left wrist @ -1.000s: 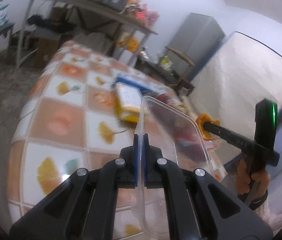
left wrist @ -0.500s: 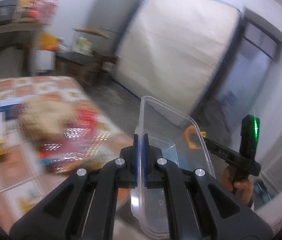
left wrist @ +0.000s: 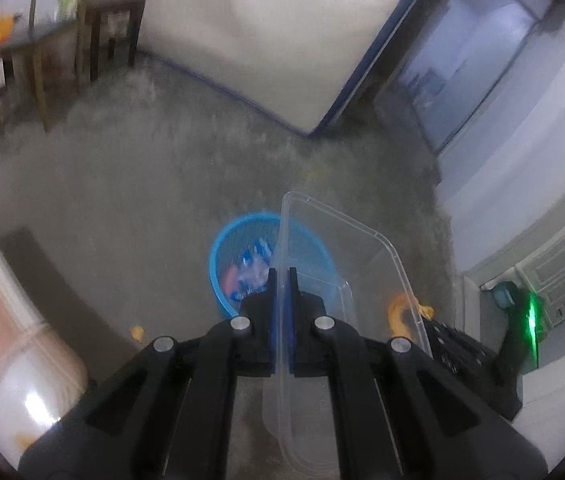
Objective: Collect trash
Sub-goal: 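Carry the clear tray and orange peel to the wastebasket with both tools, then release the peel with the right tool while the left tool drops the tray in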
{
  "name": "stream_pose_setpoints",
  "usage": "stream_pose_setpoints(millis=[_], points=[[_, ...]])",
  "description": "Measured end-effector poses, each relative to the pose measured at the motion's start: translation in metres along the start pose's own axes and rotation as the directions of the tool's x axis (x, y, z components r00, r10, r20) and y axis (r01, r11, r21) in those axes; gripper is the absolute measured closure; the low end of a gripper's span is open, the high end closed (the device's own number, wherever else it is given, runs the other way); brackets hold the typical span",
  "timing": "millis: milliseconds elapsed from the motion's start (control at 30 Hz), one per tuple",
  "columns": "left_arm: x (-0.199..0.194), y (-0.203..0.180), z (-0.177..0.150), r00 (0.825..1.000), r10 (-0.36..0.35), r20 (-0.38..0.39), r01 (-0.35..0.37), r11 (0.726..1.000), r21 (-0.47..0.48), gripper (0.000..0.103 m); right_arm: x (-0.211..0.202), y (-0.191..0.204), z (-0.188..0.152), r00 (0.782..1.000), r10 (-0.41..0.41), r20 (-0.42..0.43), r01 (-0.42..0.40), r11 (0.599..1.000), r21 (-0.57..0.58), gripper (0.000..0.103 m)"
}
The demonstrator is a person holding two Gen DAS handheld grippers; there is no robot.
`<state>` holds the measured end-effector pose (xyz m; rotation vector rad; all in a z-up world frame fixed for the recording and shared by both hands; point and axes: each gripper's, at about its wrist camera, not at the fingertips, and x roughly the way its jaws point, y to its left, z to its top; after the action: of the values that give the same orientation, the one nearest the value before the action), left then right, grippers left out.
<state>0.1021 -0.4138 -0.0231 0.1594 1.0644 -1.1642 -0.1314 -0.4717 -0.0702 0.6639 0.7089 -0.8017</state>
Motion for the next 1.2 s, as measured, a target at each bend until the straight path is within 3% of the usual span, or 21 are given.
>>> stream_pose_setpoints(millis=[133,200,300,333,400,433,600,700,767,800,1200], points=[[0.070,0.010,0.011,0.992,-0.006,-0.124,-0.005,0.997,-0.083,0.101,0.035,-0.012,-0.001,0.998,-0.012,-0.054,0.013,1.000,0.020,0.097],[0.096,0.013,0.018,0.988,-0.001,-0.153,-0.015,0.994,-0.108,0.101,0.054,-0.015,0.004,0.997,-0.023,-0.072,0.025,0.999,0.022,0.097],[0.136,0.014,0.031,0.982,-0.051,-0.182,0.022,0.987,-0.157,0.099,0.073,-0.019,0.010,0.996,-0.031,-0.078,0.033,0.999,0.030,0.097],[0.149,0.015,0.035,0.981,-0.064,-0.184,0.032,0.985,-0.170,0.094,0.085,-0.021,0.016,0.996,-0.038,-0.086,0.040,0.999,0.025,0.097],[0.167,0.019,0.038,0.980,-0.050,-0.194,0.014,0.984,-0.179,0.051,0.111,-0.027,0.022,0.992,-0.058,-0.116,0.059,0.998,0.010,0.097],[0.170,0.021,0.036,0.981,-0.037,-0.190,0.001,0.982,-0.189,0.048,0.132,-0.027,0.024,0.986,-0.072,-0.151,0.071,0.997,-0.010,0.097],[0.150,0.034,0.025,0.987,-0.074,-0.145,0.040,0.974,-0.221,0.047,0.199,-0.029,0.015,0.960,-0.087,-0.267,0.073,0.995,-0.061,0.095],[0.134,0.038,0.028,0.993,-0.067,-0.093,0.045,0.974,-0.224,0.045,0.217,-0.030,0.009,0.945,-0.095,-0.313,0.080,0.995,-0.060,0.085],[0.121,0.037,0.030,0.996,-0.068,-0.062,0.053,0.975,-0.214,0.044,0.216,-0.033,0.007,0.950,-0.080,-0.302,0.070,0.997,-0.043,0.068],[0.113,0.035,0.031,0.997,-0.068,-0.047,0.058,0.978,-0.202,0.043,0.214,-0.034,0.008,0.954,-0.071,-0.292,0.063,0.997,-0.037,0.066],[0.010,0.003,0.013,0.986,-0.134,0.097,0.143,0.985,-0.094,0.036,0.156,-0.052,0.015,0.985,-0.004,-0.173,0.018,0.997,0.078,0.065]])
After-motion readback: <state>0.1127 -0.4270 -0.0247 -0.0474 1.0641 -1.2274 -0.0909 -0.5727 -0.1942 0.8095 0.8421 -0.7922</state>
